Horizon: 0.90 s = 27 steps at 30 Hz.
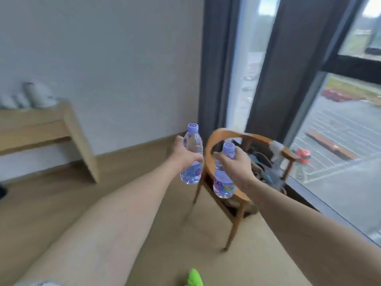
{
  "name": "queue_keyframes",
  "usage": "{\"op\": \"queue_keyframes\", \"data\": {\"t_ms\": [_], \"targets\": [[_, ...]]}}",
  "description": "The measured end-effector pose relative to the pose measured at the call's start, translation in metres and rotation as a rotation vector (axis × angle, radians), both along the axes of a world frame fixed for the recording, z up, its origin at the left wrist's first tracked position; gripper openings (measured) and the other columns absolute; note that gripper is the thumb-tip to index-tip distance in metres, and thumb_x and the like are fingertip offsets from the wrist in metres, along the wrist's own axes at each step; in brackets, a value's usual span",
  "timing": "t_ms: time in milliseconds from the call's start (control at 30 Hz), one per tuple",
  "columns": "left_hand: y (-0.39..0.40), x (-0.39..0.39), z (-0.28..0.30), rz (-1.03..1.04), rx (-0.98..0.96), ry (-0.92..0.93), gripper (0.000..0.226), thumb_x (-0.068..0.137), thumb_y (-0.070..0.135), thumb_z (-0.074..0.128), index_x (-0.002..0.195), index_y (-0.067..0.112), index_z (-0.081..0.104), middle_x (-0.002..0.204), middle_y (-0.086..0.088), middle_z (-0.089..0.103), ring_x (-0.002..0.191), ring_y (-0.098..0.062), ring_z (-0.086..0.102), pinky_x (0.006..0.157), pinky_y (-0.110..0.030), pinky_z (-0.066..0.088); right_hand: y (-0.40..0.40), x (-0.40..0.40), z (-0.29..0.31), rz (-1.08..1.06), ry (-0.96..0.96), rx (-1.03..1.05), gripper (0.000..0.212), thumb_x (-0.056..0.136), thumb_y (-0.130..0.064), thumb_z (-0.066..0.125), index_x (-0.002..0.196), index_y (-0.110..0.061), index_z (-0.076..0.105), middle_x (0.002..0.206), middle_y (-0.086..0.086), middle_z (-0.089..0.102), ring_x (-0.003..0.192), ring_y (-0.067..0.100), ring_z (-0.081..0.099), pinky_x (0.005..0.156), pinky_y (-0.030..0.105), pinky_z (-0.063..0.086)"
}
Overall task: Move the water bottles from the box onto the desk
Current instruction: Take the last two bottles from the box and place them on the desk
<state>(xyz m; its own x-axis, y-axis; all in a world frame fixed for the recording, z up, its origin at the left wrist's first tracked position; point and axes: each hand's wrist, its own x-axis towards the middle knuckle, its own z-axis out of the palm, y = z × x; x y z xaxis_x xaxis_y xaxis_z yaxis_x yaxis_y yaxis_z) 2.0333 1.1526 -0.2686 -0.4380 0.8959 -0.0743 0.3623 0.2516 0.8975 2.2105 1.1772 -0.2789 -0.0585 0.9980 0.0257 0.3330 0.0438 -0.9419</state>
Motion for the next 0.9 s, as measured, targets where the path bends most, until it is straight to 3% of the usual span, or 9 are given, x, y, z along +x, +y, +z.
{"op": "queue_keyframes", "data": {"t_ms": [133,333,500,633,733,800,900], "targets": [[-0.036,-0.119,-0.002,0.282,0.013,-0.023,0.064,0.043,0.039,0.081,0.095,0.029,0.045,0.093,0.007,0.062,0.08,-0.01,0.062,0.058,-0.025,0.044,0.014,-0.134,0.0,0.215,0.008,-0.019,0.029,0.07,-0.042,0.073,0.081,-0.017,0.062,0.08,-0.001,0.07,0.076,0.018,0.066,0.073,0.034,0.054],[-0.074,-0.29,-0.005,0.6,0.052,-0.069,0.071,0.047,0.029,0.083,0.108,0.023,0.049,0.104,0.002,0.065,0.09,-0.014,0.065,0.074,-0.031,0.056,0.022,-0.335,0.001,0.556,0.061,-0.046,0.02,0.066,-0.036,0.069,0.075,-0.02,0.061,0.07,-0.007,0.066,0.065,0.014,0.062,0.064,0.027,0.048],[-0.107,-0.404,0.003,0.786,0.059,-0.114,0.069,0.058,0.02,0.087,0.113,0.021,0.046,0.103,0.003,0.064,0.079,-0.003,0.065,0.054,-0.021,0.046,0.02,-0.484,0.012,0.81,0.031,-0.039,0.02,0.074,-0.036,0.072,0.079,-0.018,0.063,0.074,-0.003,0.071,0.076,0.019,0.068,0.071,0.032,0.053],[-0.144,-0.474,0.007,0.967,0.051,-0.09,0.067,0.051,0.023,0.088,0.106,0.021,0.049,0.102,0.002,0.065,0.088,-0.011,0.066,0.066,-0.029,0.053,0.0,-0.588,0.017,0.957,0.013,-0.009,0.019,0.078,-0.032,0.071,0.084,-0.015,0.065,0.079,0.002,0.072,0.082,0.025,0.069,0.079,0.039,0.056],[-0.174,-0.527,0.007,1.079,0.019,-0.069,0.067,0.048,0.026,0.087,0.104,0.021,0.05,0.103,0.003,0.065,0.091,-0.014,0.066,0.077,-0.035,0.058,-0.025,-0.658,0.017,1.061,0.011,-0.028,0.021,0.079,-0.035,0.069,0.083,-0.015,0.063,0.081,0.003,0.071,0.082,0.027,0.068,0.075,0.038,0.056],[-0.192,-0.564,0.006,1.131,0.018,-0.062,0.066,0.048,0.027,0.087,0.102,0.023,0.051,0.102,0.004,0.065,0.09,-0.012,0.066,0.07,-0.031,0.056,-0.043,-0.702,0.016,1.118,0.016,-0.024,0.025,0.079,-0.039,0.07,0.083,-0.015,0.063,0.079,0.001,0.07,0.08,0.024,0.067,0.069,0.033,0.053],[-0.217,-0.626,0.0,1.173,0.021,-0.055,0.063,0.05,0.027,0.088,0.1,0.025,0.05,0.101,0.006,0.065,0.088,-0.009,0.065,0.064,-0.027,0.051,-0.068,-0.769,0.01,1.177,0.016,-0.042,0.028,0.08,-0.039,0.071,0.085,-0.012,0.064,0.08,0.004,0.071,0.081,0.025,0.068,0.075,0.038,0.054]]}}
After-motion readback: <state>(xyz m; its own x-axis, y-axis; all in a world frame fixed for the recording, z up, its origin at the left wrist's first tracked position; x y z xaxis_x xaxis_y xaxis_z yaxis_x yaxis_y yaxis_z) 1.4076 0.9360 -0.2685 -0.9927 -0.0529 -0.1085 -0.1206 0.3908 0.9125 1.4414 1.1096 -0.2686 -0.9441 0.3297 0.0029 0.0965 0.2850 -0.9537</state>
